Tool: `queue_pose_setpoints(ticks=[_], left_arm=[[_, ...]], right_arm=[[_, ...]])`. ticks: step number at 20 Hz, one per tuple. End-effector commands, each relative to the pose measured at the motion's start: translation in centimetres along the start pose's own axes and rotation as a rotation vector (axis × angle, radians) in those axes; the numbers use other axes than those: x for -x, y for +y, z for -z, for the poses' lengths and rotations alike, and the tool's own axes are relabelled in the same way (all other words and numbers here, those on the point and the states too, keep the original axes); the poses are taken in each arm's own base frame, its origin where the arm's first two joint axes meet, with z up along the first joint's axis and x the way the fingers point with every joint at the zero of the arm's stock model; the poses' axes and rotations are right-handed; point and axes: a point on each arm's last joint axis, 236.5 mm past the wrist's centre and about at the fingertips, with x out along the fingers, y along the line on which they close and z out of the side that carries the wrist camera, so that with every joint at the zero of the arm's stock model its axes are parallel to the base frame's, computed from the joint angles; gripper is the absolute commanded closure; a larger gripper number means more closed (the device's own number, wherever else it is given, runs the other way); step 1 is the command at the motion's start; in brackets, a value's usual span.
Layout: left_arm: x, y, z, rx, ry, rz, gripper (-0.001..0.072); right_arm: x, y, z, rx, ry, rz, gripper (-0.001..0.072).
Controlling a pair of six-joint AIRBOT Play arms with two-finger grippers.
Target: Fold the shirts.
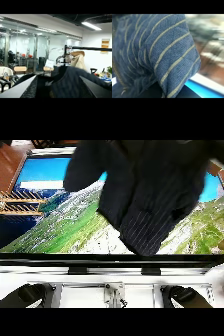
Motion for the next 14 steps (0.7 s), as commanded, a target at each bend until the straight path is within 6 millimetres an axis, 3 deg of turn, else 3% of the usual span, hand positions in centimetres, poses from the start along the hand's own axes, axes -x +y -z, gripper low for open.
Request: queue_pose_setpoints(ticks=[1,4,8,11,14], left_arm=[[0.2,0.8,-0.5,-0.015,-0.012,-0.021,0.0115],[0.3,1.9,-0.6,-0.031,-0.014,-0.050,0.0115],[0.4,3.1,-0.8,-0.046,-0.017,-0.079,0.0115],[0.6,4.0,-1.1,-0.062,-0.023,-0.105,0.0115],[0.9,5.3,-1.6,-0.080,-0.030,-0.137,0.0115]], right_arm=[[5.1,-10.8,-0.8,0.047,-0.013,0.371,0.0607],[10.8,-17.4,0.9,0.068,0.072,0.593,0.0606],[17.6,-23.1,1.8,0.084,0.126,0.842,0.0606],[19.5,-25.5,3.3,0.007,0.151,0.961,0.0606],[18.2,-27.8,5.2,-0.041,0.170,1.026,0.0606]])
